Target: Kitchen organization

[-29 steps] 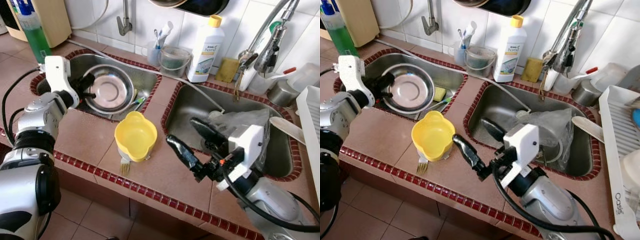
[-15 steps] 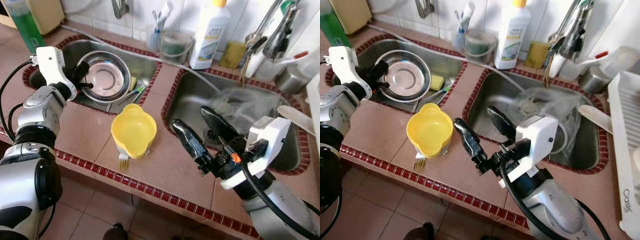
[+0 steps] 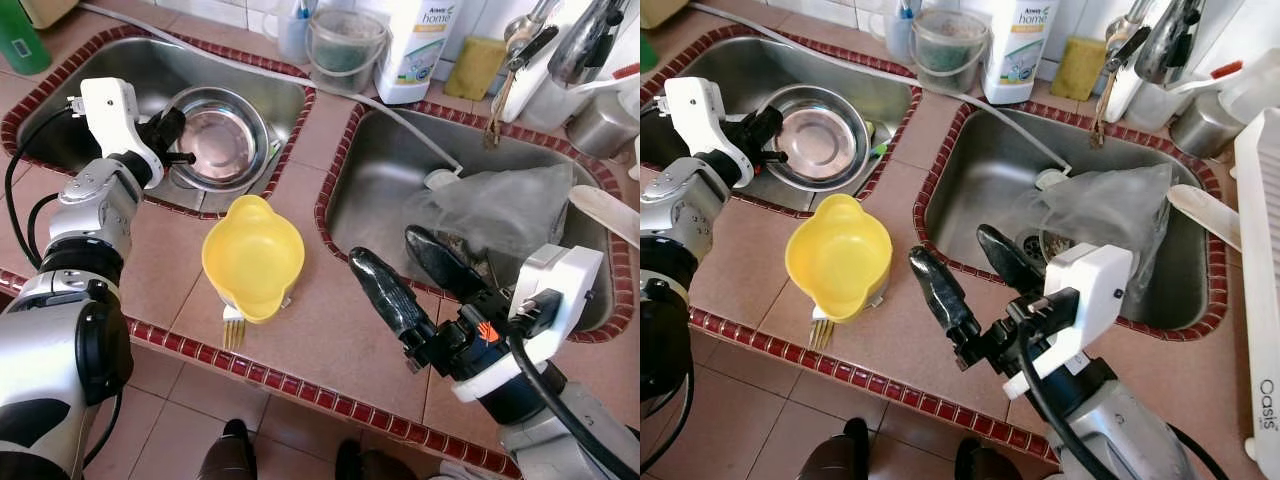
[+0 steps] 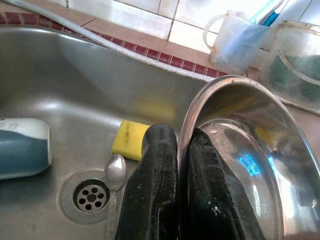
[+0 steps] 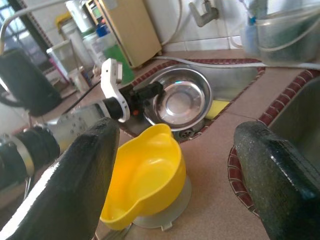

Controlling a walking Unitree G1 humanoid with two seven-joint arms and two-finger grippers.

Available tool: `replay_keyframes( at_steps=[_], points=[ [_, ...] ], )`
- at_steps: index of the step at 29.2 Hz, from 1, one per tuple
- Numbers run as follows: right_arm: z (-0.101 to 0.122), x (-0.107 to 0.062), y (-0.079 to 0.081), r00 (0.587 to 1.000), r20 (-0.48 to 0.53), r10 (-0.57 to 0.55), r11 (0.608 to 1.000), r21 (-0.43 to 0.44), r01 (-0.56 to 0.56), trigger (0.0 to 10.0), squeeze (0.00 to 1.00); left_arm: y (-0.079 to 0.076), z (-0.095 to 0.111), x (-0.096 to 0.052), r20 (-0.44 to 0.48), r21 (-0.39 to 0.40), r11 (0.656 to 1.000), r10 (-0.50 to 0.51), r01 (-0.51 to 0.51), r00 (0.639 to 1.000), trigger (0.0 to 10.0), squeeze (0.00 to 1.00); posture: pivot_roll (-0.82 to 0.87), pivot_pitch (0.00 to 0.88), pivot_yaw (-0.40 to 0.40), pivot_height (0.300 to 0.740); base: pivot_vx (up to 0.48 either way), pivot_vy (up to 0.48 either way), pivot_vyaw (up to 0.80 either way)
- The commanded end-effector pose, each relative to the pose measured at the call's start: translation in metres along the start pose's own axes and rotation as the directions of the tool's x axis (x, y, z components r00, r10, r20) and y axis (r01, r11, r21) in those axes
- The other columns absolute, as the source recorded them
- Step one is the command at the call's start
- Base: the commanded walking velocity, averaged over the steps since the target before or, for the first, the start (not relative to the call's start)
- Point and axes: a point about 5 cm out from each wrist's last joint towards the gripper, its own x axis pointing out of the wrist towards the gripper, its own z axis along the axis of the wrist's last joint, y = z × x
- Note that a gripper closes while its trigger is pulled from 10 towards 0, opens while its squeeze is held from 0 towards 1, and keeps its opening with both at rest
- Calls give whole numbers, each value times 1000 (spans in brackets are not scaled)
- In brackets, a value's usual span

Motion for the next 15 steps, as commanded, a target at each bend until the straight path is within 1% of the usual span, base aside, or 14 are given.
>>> replay_keyframes(
  at_steps=[1, 4, 5, 6, 8, 9, 12, 15],
  points=[
    [7, -4, 2, 999, 39, -10, 1000, 14, 9, 10000, 0, -2, 3, 2, 7, 16, 1000, -3, 3, 1000, 10000, 0, -140, 335, -38, 740, 0, 0, 0],
    [16, -5, -1, 995, 89, -49, 996, 75, 42, 10000, 0, -3, 1, 2, -7, 46, 999, -7, 8, 1000, 10000, 0, -147, 331, -27, 740, 0, 0, 0],
    [16, -5, -1, 995, 89, -49, 996, 75, 42, 10000, 0, -3, 1, 2, -7, 46, 999, -7, 8, 1000, 10000, 0, -147, 331, -27, 740, 0, 0, 0],
    [19, -6, -2, 992, 112, -63, 993, 108, 50, 10000, 0, -4, 1, 2, -10, 61, 998, -6, 7, 1000, 10000, 0, -147, 331, -24, 740, 0, 0, 0],
    [20, -6, -2, 991, 118, -67, 991, 122, 53, 10000, 0, -3, 1, 2, -10, 67, 998, -6, 7, 1000, 10000, 0, -148, 334, -21, 740, 0, 0, 0],
    [22, -6, -1, 989, 129, -72, 988, 148, 53, 10000, 0, -4, 0, 2, -11, 89, 996, -7, 7, 1000, 10000, 0, -152, 334, -18, 740, 0, 0, 0],
    [23, -5, 0, 989, 132, -73, 986, 160, 51, 10000, 0, -4, -2, 2, -21, 115, 993, -5, 7, 1000, 10000, 0, -155, 340, -14, 740, 0, 0, 0],
    [24, -5, 1, 989, 129, -76, 983, 178, 52, 10000, 0, -4, -3, 2, -22, 107, 994, -4, 6, 1000, 10000, 0, -158, 345, -12, 740, 0, 0, 0]
  ],
)
